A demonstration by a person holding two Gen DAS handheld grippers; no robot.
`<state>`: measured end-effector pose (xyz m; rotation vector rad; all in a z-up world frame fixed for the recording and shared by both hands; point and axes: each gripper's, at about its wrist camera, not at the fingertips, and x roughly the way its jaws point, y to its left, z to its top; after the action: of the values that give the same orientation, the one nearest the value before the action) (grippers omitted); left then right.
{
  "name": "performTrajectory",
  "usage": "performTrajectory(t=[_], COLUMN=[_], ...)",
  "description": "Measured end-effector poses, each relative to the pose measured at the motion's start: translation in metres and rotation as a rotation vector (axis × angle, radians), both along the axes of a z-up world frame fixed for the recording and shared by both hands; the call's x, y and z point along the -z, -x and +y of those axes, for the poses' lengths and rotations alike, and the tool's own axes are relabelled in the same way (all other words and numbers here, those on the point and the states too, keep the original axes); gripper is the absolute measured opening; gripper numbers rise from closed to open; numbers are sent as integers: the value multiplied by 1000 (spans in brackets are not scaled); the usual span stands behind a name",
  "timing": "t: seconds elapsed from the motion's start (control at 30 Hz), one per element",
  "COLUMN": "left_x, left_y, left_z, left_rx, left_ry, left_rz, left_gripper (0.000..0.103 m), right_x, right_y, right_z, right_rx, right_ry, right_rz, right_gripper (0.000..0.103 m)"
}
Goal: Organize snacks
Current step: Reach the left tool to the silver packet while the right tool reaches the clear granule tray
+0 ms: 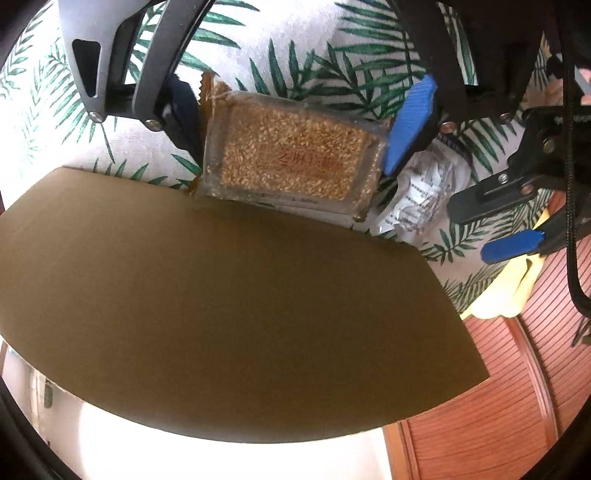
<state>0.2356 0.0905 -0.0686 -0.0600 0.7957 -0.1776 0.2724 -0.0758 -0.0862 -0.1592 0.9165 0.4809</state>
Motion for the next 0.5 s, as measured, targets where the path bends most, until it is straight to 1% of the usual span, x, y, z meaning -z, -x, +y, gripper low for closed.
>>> performTrajectory(t=[0.07,0.17,0.23,0.37,0.5], left_x=[0,0,2,9,17], left_y=[-3,-7,-12,-21,-29], left_z=[-6,-15,-21,-29,-32], left_rx=[9,22,27,23,8], left_ry=[11,17,21,8,6], left_rz=[10,16,35,70,107], left_gripper=[82,82,82,82,82], right_x=[-2,-5,-6,-5,-4], right_y=[2,7,10,13,15], right_z=[-7,-19,-26,-41,-45], right_rx=[-5,2,7,17,12], right_ry=[-6,12,13,-1,-13], right_rz=[10,-4,-5,2,-6], right_gripper=[87,86,86,87,87])
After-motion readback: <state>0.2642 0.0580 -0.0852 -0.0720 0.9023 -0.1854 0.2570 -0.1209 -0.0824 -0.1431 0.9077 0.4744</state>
